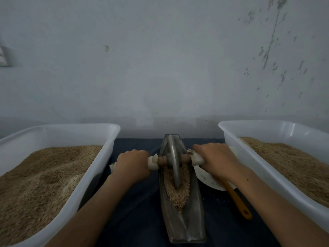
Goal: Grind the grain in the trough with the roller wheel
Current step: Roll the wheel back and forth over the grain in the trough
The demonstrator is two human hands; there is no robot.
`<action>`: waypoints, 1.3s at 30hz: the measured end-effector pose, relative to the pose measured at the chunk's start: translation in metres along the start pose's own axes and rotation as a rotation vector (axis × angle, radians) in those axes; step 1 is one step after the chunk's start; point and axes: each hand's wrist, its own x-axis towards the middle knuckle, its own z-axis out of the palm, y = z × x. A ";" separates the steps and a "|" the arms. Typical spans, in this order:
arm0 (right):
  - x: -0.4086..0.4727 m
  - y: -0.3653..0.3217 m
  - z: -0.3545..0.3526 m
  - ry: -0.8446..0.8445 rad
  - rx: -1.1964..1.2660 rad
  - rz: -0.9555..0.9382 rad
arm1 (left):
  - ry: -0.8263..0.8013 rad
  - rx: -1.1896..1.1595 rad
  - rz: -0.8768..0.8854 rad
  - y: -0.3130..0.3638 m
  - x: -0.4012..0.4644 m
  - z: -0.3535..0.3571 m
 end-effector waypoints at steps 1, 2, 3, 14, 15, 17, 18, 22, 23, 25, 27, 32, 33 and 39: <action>0.000 0.001 -0.003 -0.055 0.018 -0.003 | -0.048 0.007 -0.001 0.000 0.000 -0.002; 0.000 0.002 -0.007 -0.116 0.037 -0.008 | -0.094 0.013 -0.002 -0.001 0.001 -0.003; 0.000 0.003 -0.011 -0.173 0.057 -0.014 | -0.140 0.015 -0.003 -0.001 0.001 -0.005; 0.001 -0.002 0.003 0.033 -0.029 0.014 | 0.121 0.003 -0.004 0.000 0.005 0.008; 0.001 -0.002 0.007 0.070 -0.046 0.018 | 0.188 0.019 0.008 0.000 0.004 0.010; 0.002 -0.001 0.011 0.101 -0.077 0.015 | 0.252 0.019 0.017 0.000 0.003 0.013; 0.002 -0.001 0.011 0.098 -0.081 0.010 | 0.242 0.005 0.013 -0.001 0.002 0.014; 0.001 0.003 0.002 -0.007 0.000 -0.004 | 0.102 0.002 0.004 -0.003 0.002 0.008; 0.001 0.004 -0.001 -0.058 0.025 -0.008 | 0.042 0.005 0.006 -0.003 0.003 0.006; 0.001 0.005 -0.008 -0.150 0.058 -0.019 | -0.076 0.006 0.010 -0.004 0.004 0.001; 0.002 0.005 -0.013 -0.203 0.072 -0.029 | -0.144 0.003 0.005 -0.004 0.005 -0.001; -0.001 0.000 -0.010 -0.108 0.024 -0.002 | -0.059 -0.014 0.001 -0.004 0.006 0.004; -0.001 -0.001 -0.006 -0.047 0.006 0.006 | -0.001 -0.009 0.004 -0.004 0.006 0.005; 0.000 -0.001 0.007 0.083 -0.039 0.040 | 0.258 0.033 0.004 0.000 0.003 0.013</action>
